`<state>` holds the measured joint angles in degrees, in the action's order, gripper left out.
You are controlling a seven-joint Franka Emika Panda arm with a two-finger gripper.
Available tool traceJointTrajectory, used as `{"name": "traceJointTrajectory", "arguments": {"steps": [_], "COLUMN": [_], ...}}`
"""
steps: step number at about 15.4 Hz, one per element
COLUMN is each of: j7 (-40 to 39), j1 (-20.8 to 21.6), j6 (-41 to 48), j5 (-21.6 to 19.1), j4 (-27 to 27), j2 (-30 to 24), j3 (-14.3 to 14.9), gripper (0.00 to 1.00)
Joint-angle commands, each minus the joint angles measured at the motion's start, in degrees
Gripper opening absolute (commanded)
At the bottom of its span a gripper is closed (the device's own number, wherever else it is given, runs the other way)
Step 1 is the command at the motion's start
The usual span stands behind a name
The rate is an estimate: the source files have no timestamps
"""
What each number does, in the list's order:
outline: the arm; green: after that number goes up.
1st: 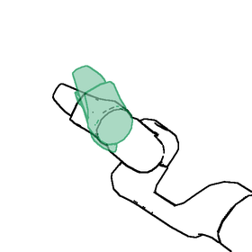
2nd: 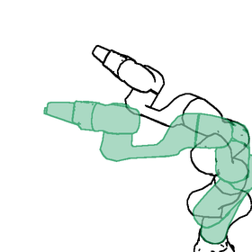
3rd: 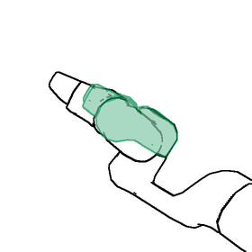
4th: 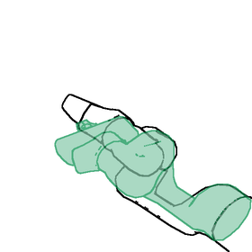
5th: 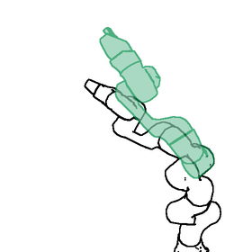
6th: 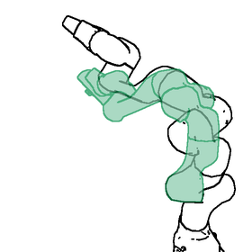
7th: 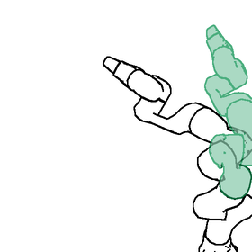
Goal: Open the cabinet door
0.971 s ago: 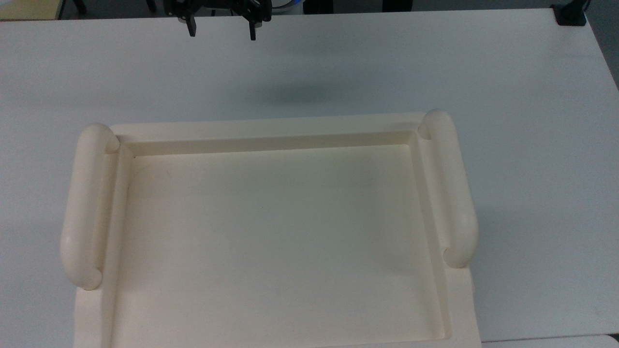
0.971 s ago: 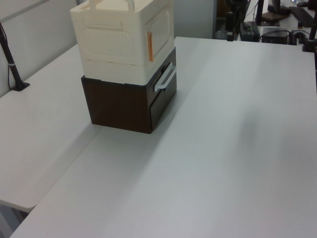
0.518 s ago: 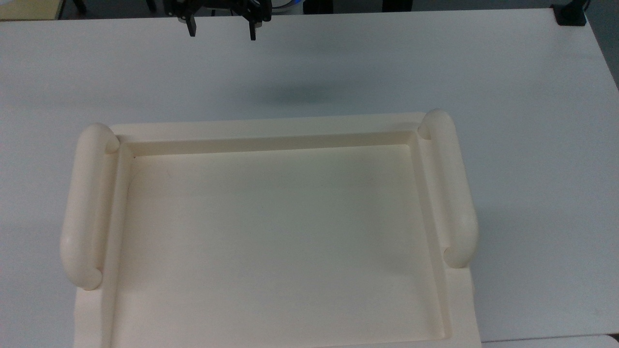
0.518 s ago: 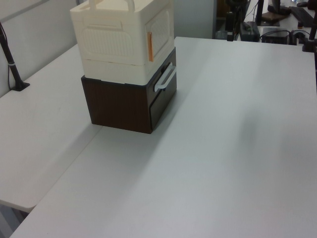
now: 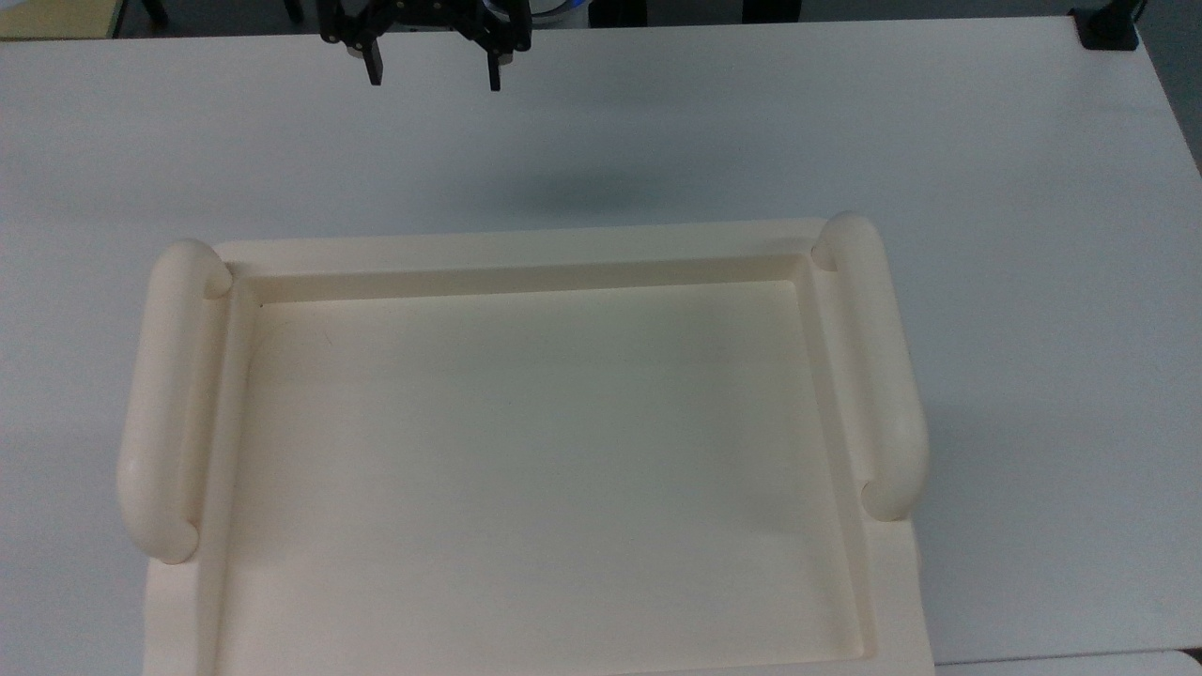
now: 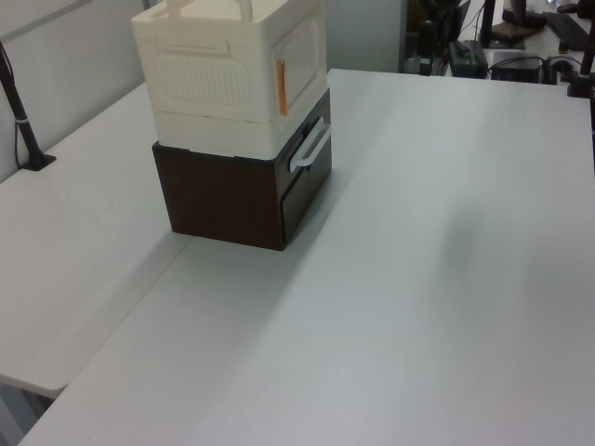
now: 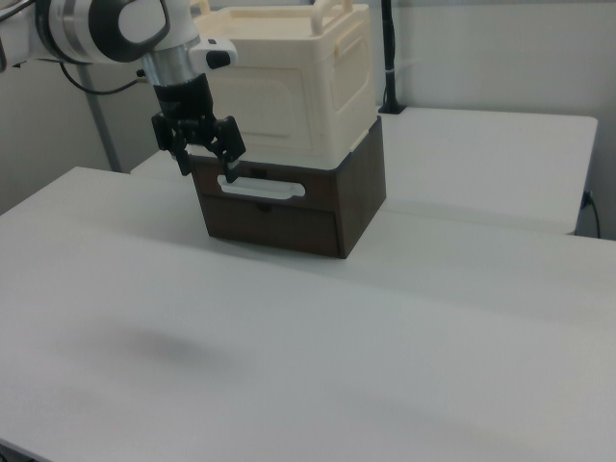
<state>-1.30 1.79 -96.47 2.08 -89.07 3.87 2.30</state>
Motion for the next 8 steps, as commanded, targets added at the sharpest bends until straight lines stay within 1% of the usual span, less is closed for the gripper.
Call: {"name": "traceJointTrajectory", "arguments": {"steps": [1, 2, 4, 8], "j7": [-0.3, -0.2, 2.8, 7.4], "j1": [2.3, 3.1, 4.6, 8.1], "j6": [-2.8, -3.5, -7.6, -17.9], "j5": [-1.1, -0.9, -0.9, -0.7], "j4": [2.8, 4.0, 6.4, 7.4], "j2": [2.5, 3.4, 4.9, 6.9], "j3": [-0.5, -0.5, -0.5, -0.5], "gripper": [1.00, 1.00, 1.00, 1.00]}}
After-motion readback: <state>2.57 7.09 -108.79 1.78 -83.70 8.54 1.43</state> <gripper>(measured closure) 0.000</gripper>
